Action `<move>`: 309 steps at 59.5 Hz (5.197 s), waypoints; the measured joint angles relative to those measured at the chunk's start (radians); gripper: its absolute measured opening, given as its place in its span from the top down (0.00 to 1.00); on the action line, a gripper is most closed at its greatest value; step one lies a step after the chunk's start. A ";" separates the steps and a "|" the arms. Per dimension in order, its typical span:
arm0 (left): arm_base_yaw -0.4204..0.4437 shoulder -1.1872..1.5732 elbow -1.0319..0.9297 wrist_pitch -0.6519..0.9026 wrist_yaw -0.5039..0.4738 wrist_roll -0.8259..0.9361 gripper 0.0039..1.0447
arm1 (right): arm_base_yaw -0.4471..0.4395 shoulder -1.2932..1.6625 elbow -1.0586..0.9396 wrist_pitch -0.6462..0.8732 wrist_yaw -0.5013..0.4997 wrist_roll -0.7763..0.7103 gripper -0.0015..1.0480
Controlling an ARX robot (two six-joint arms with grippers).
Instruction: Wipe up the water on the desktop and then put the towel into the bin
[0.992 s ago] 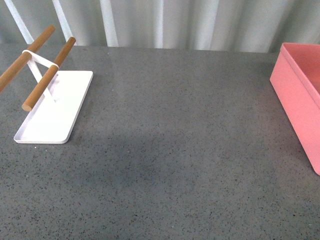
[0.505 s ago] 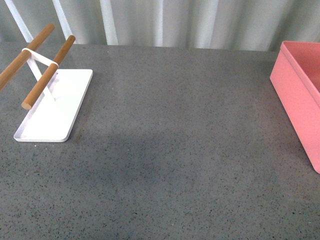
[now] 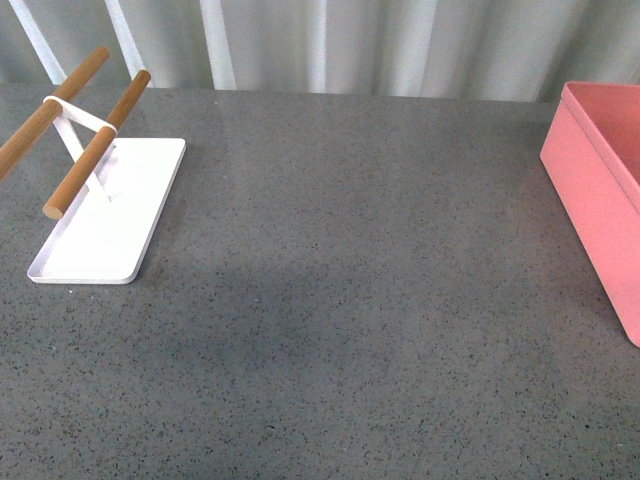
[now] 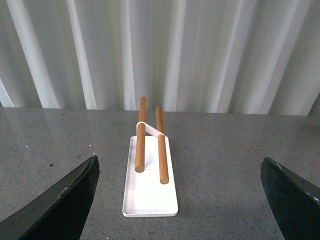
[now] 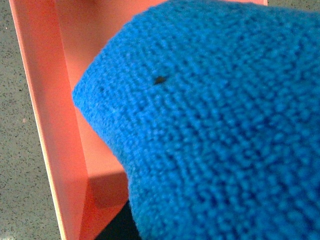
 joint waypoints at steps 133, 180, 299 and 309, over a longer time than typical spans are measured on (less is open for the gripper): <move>0.000 -0.002 0.000 0.000 0.000 0.001 0.06 | 0.200 -0.900 -1.419 1.588 -0.169 0.056 0.97; 0.000 -0.002 0.000 0.000 0.000 0.001 0.06 | 0.200 -1.462 -1.452 1.094 -0.167 0.060 0.97; 0.000 -0.002 0.000 0.000 0.000 0.001 0.06 | 0.201 -1.860 -1.452 0.693 -0.163 0.064 0.07; 0.000 -0.002 0.000 0.000 0.000 0.001 0.06 | 0.201 -1.860 -1.452 0.693 -0.163 0.064 0.07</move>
